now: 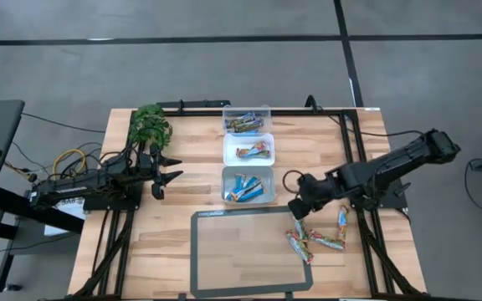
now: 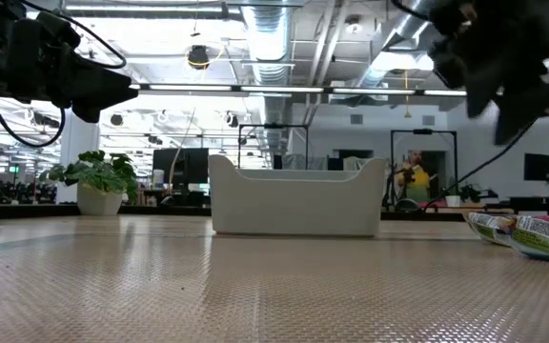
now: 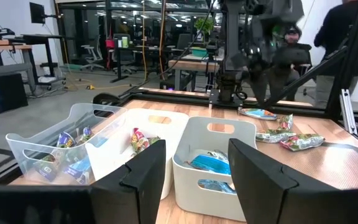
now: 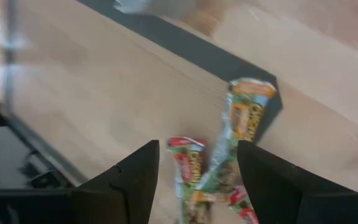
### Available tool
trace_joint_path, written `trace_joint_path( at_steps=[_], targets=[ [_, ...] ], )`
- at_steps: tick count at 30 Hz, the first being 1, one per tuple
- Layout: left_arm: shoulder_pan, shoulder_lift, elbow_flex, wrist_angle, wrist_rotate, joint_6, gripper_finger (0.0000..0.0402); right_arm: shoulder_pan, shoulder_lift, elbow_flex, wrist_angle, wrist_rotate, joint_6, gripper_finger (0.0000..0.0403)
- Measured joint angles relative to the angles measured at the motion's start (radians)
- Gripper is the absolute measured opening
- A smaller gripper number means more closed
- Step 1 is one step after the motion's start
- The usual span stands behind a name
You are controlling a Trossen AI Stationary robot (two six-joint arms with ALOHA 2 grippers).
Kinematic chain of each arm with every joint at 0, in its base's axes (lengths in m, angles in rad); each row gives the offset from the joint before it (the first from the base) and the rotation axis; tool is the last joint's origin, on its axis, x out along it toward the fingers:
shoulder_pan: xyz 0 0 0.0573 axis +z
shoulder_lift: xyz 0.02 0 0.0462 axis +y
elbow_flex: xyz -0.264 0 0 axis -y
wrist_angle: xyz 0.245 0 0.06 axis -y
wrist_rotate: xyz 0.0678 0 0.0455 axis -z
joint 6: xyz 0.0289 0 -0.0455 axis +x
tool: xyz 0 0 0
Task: Pick and place Granola Bars by type
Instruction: Put the orange granola bar into the gray bin
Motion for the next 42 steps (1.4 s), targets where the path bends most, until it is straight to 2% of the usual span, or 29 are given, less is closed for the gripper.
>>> trace_joint_path(
  at_steps=[6,12,21,31,35,42],
  targets=[
    [0.0,0.0,0.0,0.0,0.0,0.0,0.0167,0.031,0.079,-0.013,-0.041,0.007,0.008,0.0208],
    [0.0,0.004,0.0,0.0,0.0,0.0,0.0167,0.038,0.191,-0.012,0.033,-0.005,-0.003,0.0208],
    [0.0,0.007,0.0,0.0,0.0,0.0,0.0167,0.053,0.312,-0.011,0.112,-0.09,-0.011,0.0208],
    [0.0,0.007,0.0,0.0,0.0,0.0,0.0167,0.062,0.358,-0.011,0.121,-0.108,-0.027,0.0205],
    [0.0,0.007,0.0,0.0,0.0,0.0,0.0167,0.062,0.358,-0.011,0.097,-0.108,-0.039,0.0177],
    [0.0,0.007,0.0,0.0,0.0,0.0,0.0167,0.062,0.358,-0.011,0.084,-0.105,-0.057,0.0076]
  ],
)
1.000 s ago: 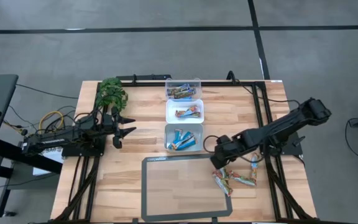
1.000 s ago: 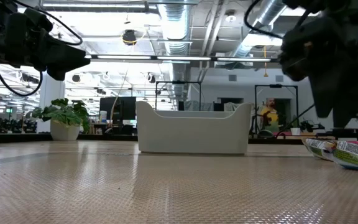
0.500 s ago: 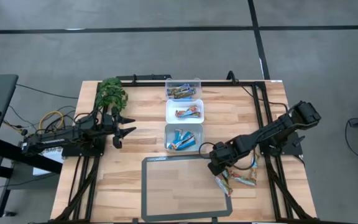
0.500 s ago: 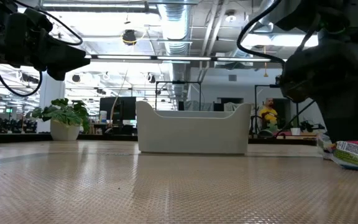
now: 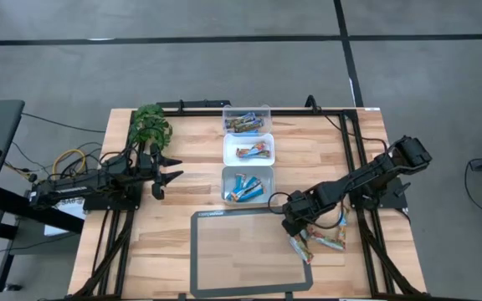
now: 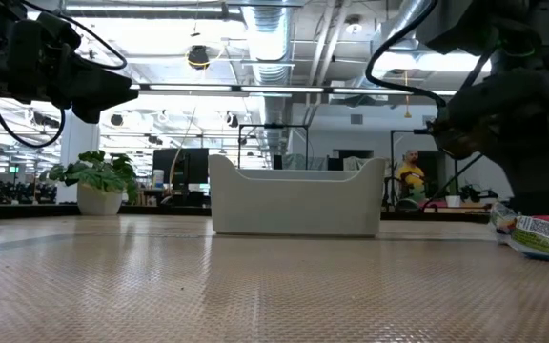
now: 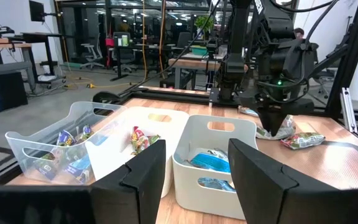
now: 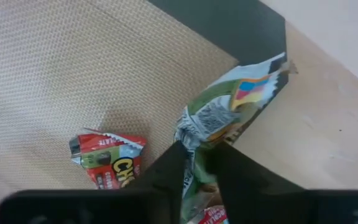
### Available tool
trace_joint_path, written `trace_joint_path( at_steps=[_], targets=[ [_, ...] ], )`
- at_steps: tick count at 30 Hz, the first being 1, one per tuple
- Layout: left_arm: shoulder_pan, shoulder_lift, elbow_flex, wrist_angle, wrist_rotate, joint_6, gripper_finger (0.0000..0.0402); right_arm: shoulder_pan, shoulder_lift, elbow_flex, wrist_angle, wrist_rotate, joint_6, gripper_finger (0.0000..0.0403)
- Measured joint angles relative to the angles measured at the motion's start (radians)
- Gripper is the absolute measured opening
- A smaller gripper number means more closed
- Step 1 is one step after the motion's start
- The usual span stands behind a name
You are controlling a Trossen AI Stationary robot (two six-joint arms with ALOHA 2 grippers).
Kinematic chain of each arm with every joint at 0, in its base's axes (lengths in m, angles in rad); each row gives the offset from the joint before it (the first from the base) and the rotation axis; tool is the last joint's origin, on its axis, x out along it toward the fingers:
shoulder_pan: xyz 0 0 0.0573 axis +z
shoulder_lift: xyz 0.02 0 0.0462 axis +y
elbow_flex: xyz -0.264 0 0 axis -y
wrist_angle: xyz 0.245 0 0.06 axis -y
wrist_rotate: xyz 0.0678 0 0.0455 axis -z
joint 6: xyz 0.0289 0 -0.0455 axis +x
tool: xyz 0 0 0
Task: Pick and place Granola Bars by type
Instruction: Put the orange granola bar into the gray bin
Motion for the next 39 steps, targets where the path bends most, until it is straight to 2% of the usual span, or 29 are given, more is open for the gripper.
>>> trace_joint_path(
  at_steps=[5,9,14,23,29,35,39],
  targets=[
    [0.0,0.0,0.0,0.0,0.0,0.0,0.0167,0.0,-0.001,0.0,0.017,-0.001,-0.008,0.0023],
    [0.0,0.0,0.0,0.0,0.0,0.0,0.0167,0.0,-0.002,0.0,0.052,-0.004,-0.033,0.0003],
    [0.0,0.0,0.0,0.0,0.0,0.0,0.0167,-0.002,-0.035,0.0,0.131,0.01,-0.067,0.0004],
    [0.0,0.0,0.0,0.0,0.0,0.0,0.0167,-0.034,-0.216,0.001,0.302,0.096,-0.207,0.0001],
    [0.0,0.0,0.0,0.0,0.0,0.0,0.0167,-0.107,-0.301,0.001,0.515,0.162,-0.317,0.0001],
    [0.0,0.0,0.0,0.0,0.0,0.0,0.0167,-0.185,-0.32,0.001,0.75,0.165,-0.393,0.0001],
    [0.0,0.0,0.0,0.0,0.0,0.0,0.0167,-0.225,-0.313,0.001,0.812,0.161,-0.401,0.0001]
  ],
)
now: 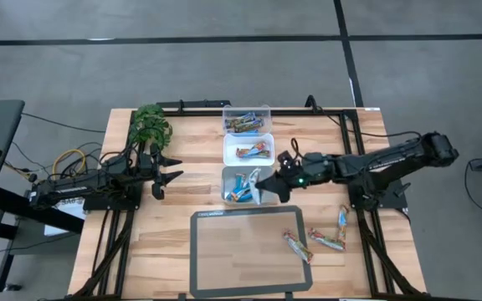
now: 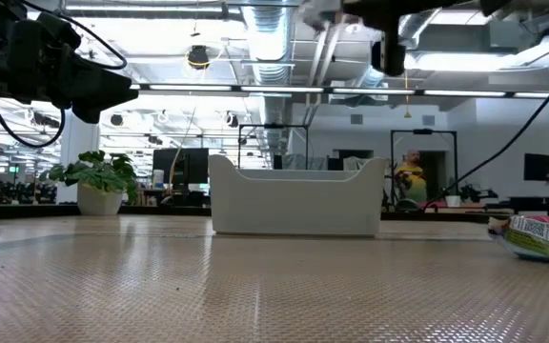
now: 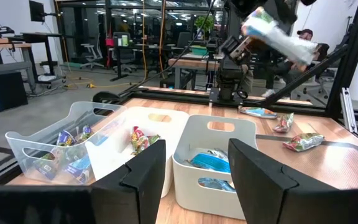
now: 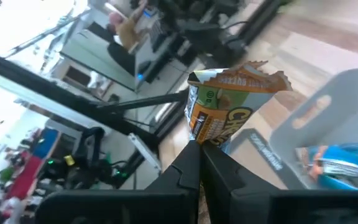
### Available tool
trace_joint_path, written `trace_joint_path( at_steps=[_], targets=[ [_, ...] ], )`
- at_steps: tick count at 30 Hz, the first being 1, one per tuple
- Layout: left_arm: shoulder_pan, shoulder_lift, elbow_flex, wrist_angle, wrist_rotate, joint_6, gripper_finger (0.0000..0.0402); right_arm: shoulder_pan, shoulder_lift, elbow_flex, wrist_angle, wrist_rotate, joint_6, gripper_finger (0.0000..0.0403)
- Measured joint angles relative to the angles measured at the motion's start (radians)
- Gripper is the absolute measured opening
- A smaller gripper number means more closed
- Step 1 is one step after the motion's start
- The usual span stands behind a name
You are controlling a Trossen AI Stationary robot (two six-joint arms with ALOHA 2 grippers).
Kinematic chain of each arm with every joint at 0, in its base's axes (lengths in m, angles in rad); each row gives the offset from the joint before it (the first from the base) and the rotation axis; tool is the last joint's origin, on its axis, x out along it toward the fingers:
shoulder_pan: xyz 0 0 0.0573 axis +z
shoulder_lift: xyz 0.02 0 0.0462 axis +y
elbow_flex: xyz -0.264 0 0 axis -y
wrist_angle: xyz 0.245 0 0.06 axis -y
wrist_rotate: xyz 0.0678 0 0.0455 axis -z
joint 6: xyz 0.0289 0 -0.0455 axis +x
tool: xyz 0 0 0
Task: Pick and place Granola Bars by type
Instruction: Put the orange granola bar into the gray bin, then put the red granola bar into the white bin
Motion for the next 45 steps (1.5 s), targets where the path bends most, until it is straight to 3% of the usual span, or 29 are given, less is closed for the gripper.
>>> trace_joint_path(
  at_steps=[7,13,17,21,24,28,35,45],
  targets=[
    [0.0,0.0,0.0,0.0,0.0,0.0,0.0167,-0.104,0.046,0.025,-0.126,-0.018,-0.022,0.0001],
    [0.0,0.0,0.0,0.0,-0.001,0.0,0.0167,-0.186,0.181,0.146,-0.229,-0.165,-0.195,0.0001],
    [0.0,0.0,0.0,0.0,-0.002,0.0,0.0167,-0.208,0.268,0.231,-0.353,-0.229,-0.401,0.0],
    [0.0,0.0,0.0,0.0,-0.001,0.0,0.0167,-0.211,0.339,0.29,-0.508,-0.235,-0.712,0.0001],
    [0.0,0.0,0.0,0.0,-0.001,0.0,0.0167,-0.211,0.374,0.312,-0.557,-0.235,-0.932,0.0],
    [0.0,0.0,0.0,0.0,-0.001,0.0,0.0167,-0.214,0.411,0.315,-0.564,-0.209,-1.103,0.0001],
    [0.0,0.0,0.0,0.0,-0.001,0.0,0.0167,-0.215,0.445,0.313,-0.573,-0.059,-1.101,0.0028],
    [0.0,0.0,0.0,0.0,-0.001,0.0,0.0167,-0.206,0.421,0.311,-0.567,-0.059,-0.876,0.0157]
  ],
)
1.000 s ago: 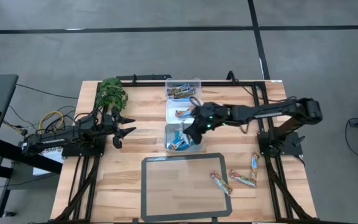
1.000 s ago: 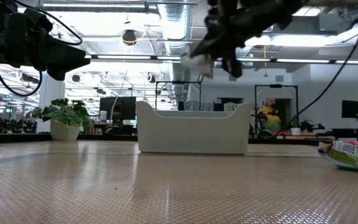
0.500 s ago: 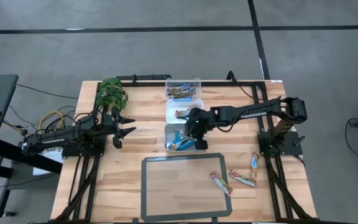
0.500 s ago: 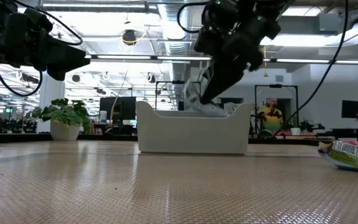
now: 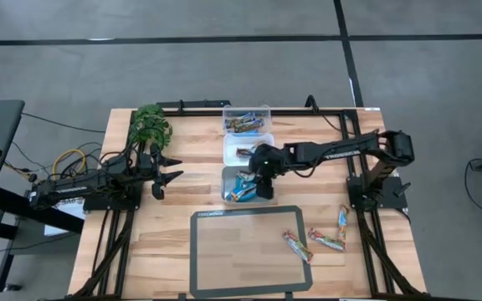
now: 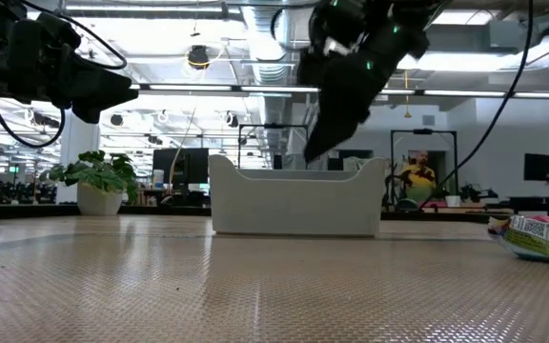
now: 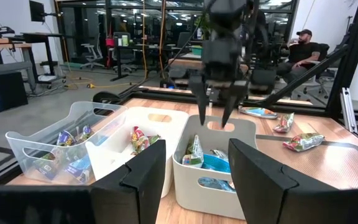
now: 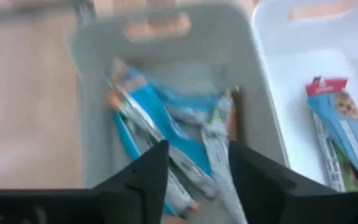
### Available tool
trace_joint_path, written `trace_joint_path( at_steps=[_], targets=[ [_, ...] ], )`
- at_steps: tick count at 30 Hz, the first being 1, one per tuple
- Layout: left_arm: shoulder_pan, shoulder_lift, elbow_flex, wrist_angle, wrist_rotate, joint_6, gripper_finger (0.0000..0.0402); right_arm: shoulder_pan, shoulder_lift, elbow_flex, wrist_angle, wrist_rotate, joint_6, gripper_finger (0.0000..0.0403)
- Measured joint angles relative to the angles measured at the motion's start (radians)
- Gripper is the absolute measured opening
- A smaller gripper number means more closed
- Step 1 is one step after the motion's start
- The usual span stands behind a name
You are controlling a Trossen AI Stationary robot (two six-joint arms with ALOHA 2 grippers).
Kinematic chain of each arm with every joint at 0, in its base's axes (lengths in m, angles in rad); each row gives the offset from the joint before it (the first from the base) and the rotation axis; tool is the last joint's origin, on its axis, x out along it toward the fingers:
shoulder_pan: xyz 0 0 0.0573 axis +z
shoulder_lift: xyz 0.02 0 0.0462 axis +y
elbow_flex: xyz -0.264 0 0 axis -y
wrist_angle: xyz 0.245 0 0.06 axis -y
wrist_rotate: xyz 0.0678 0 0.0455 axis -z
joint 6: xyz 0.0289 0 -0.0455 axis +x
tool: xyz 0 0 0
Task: Pick and place Granola Bars by type
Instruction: Put the red granola bar into the white bin
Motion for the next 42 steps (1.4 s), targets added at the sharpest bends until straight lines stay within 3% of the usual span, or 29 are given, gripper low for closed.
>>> trace_joint_path(
  at_steps=[6,12,17,21,29,35,42],
  targets=[
    [0.0,0.0,0.0,0.0,0.0,0.0,0.0167,0.02,-0.116,0.001,-0.004,-0.046,0.272,0.0199],
    [0.0,0.0,0.0,0.0,0.0,0.0,0.0167,0.056,-0.213,0.001,-0.006,-0.26,0.596,0.0212],
    [0.0,0.0,0.0,0.0,0.0,0.0,0.0167,0.138,-0.25,0.001,-0.034,-0.414,0.727,0.021],
    [0.0,0.0,0.0,0.0,0.0,0.0,0.0167,0.234,-0.241,0.001,-0.101,-0.476,0.821,0.0206],
    [0.0,0.0,0.0,0.0,0.0,0.0,0.0167,0.404,-0.19,-0.002,-0.3,-0.446,0.992,0.0205],
    [0.0,0.0,0.0,0.0,0.001,0.0,0.0167,0.453,-0.191,-0.029,-0.383,-0.263,1.068,0.0207],
    [0.0,0.0,0.0,0.0,0.0,0.0,0.0167,0.519,-0.191,-0.082,-0.392,-0.147,1.139,0.021]
  ],
)
